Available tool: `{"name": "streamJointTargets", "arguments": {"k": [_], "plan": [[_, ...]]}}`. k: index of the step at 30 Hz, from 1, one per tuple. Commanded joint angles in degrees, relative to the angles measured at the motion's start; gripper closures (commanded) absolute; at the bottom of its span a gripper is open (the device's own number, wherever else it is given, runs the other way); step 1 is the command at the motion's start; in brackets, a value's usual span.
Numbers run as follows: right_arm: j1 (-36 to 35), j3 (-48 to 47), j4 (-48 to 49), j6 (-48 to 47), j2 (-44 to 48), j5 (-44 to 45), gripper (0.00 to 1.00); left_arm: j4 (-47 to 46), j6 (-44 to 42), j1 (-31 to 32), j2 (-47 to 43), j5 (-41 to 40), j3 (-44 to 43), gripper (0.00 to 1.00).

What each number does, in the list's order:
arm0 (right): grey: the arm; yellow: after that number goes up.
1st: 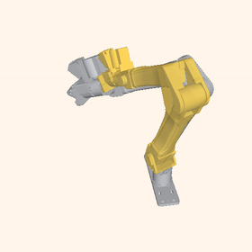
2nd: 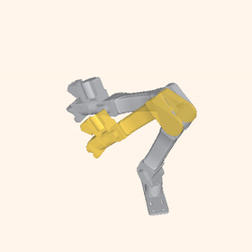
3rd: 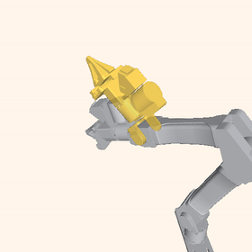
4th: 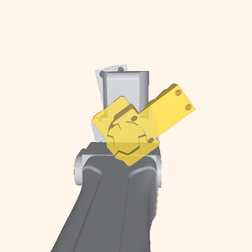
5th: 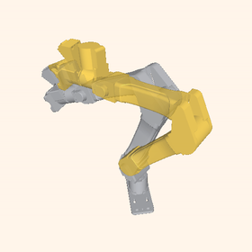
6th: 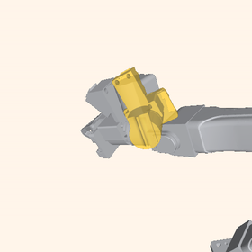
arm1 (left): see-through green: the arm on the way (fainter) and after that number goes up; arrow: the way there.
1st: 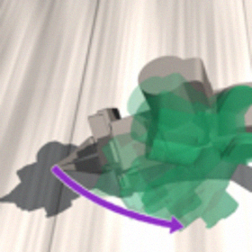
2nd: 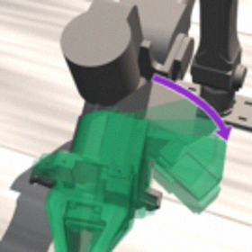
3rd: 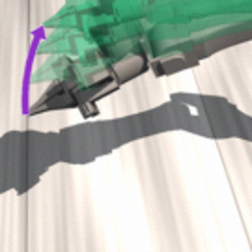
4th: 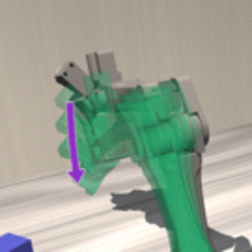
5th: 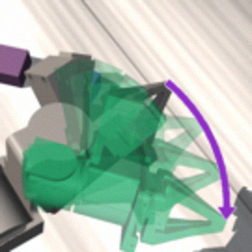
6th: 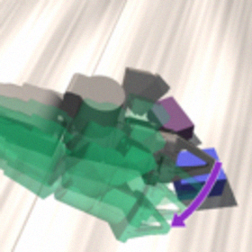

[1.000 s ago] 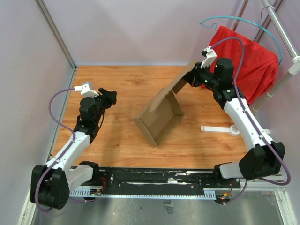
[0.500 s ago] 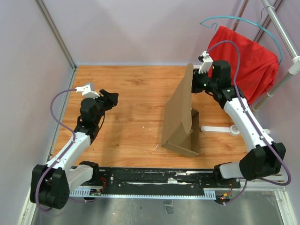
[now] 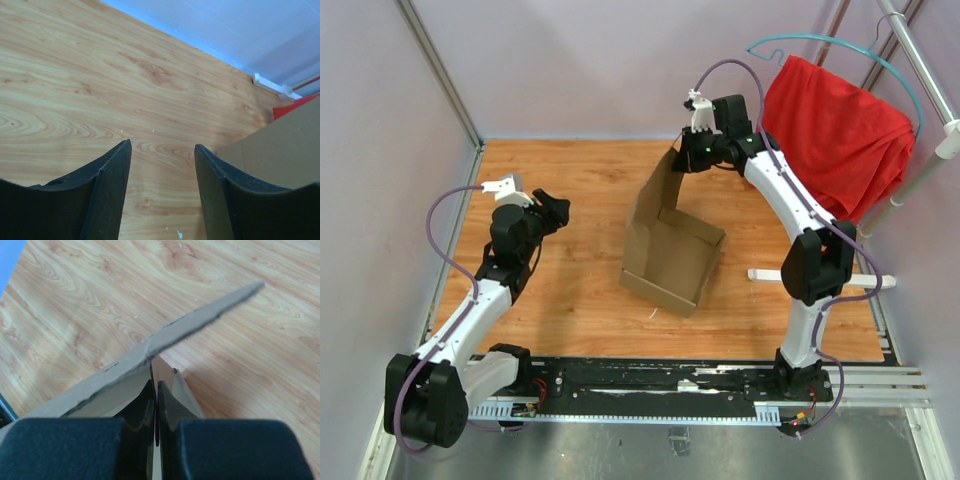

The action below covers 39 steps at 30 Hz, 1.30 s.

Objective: Fold the paper box

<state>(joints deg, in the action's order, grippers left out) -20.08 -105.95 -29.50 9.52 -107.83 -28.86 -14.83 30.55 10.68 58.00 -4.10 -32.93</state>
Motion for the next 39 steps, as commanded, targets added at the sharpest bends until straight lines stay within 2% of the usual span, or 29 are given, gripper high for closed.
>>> {"name": "streamJointTargets", "arguments": {"k": [1, 15, 22, 26, 31, 34, 39], "plan": [[-0.40, -6.00, -5.86, -1.25, -3.81, 2.72, 0.98, 1.08, -2.24, -0.04, -0.15, -1.54, -2.66, 0.41], [-1.67, -5.57, -9.50, 3.57, -1.83, 14.14, 0.99, -1.34, 0.13, -0.04, 8.69, 5.46, -5.40, 0.43], [-2.43, 1.37, -8.94, 8.01, 1.92, 15.53, 0.99, -2.12, -0.04, -0.04, 10.96, 6.37, -5.86, 0.44], [-4.57, 8.67, -4.93, 9.39, 6.21, 18.28, 0.99, -2.44, -0.35, -0.04, 11.68, 6.67, -5.48, 0.44], [-6.73, 12.84, -1.27, 6.79, 9.26, 23.89, 0.99, -1.90, -0.84, -0.04, 9.43, 7.27, -4.44, 0.45], [-7.60, 13.81, 0.79, 0.97, 11.29, 29.60, 0.99, -0.62, -1.79, -0.04, 5.78, 5.87, -3.50, 0.45], [-7.53, 13.63, 2.76, -8.70, 13.77, 30.79, 0.97, 1.97, -3.22, -0.04, -0.13, 2.53, -2.90, 0.45]]}}
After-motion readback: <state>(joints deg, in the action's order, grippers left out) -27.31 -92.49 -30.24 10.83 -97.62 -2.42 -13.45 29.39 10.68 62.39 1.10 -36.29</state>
